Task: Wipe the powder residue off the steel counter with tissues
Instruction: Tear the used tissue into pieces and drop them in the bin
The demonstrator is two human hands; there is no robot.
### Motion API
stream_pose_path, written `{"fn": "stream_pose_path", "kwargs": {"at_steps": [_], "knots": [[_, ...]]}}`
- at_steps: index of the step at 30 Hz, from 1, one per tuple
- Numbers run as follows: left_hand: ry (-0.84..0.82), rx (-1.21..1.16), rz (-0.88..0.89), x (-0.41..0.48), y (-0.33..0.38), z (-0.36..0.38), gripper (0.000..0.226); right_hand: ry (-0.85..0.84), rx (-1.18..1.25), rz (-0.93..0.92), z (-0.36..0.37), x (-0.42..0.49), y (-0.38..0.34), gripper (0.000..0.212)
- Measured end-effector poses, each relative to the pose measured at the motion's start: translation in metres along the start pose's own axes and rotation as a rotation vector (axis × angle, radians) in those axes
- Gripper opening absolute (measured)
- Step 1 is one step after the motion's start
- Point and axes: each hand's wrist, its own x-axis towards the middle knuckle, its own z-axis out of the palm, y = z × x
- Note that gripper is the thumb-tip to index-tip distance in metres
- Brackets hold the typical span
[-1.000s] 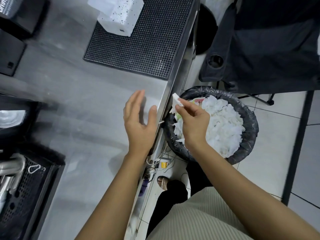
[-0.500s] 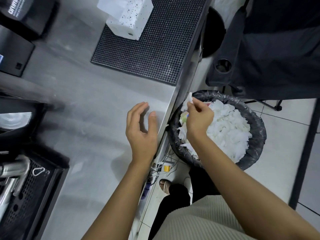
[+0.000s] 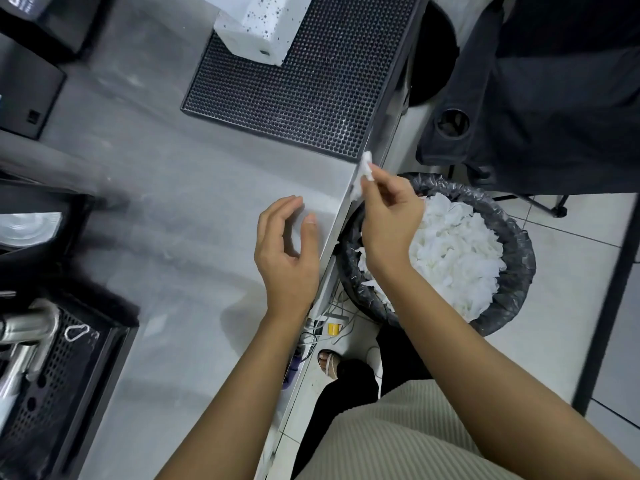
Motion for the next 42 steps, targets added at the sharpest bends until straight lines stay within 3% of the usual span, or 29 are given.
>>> {"fn": "stream_pose_path", "kwargs": {"at_steps": [6, 10, 13, 21, 23, 25, 28, 32, 37, 42], "knots": [[0.013, -0.007, -0.007, -0.001, -0.001, 0.0, 0.021, -0.038, -0.084, 0.318, 0.011, 0.04, 0.015, 0.017], [0.021, -0.01, -0.007, 0.0, -0.003, -0.001, 0.021, 0.073, -0.013, 0.163, 0.003, 0.049, 0.005, 0.012], [0.01, -0.013, -0.014, 0.0, -0.002, -0.001, 0.021, -0.001, -0.052, 0.006, 0.011, 0.062, -0.009, 0.018], [-0.003, -0.031, -0.001, -0.001, -0.003, 0.0, 0.02, -0.093, -0.145, -0.12, 0.0, 0.016, 0.024, 0.018], [-0.006, -0.052, -0.003, -0.001, -0.003, 0.0, 0.02, -0.199, -0.309, -0.095, -0.011, 0.007, 0.042, 0.016], [0.0, -0.08, -0.011, -0.002, -0.005, -0.001, 0.02, -0.157, -0.441, 0.043, -0.025, 0.007, 0.053, 0.015], [0.028, -0.111, -0.034, -0.002, -0.007, -0.001, 0.019, 0.035, -0.304, 0.102, -0.03, -0.006, 0.044, 0.012], [0.041, -0.147, -0.07, -0.002, -0.008, -0.004, 0.018, -0.047, -0.098, -0.082, -0.005, -0.054, 0.022, 0.017], [0.056, -0.278, -0.219, -0.002, -0.003, -0.015, 0.018, -0.076, -0.22, 0.186, -0.016, -0.053, 0.038, 0.008], [0.037, -0.372, -0.354, -0.015, -0.008, -0.046, 0.017, -0.048, -0.02, 0.18, -0.032, -0.069, 0.003, 0.013]]}}
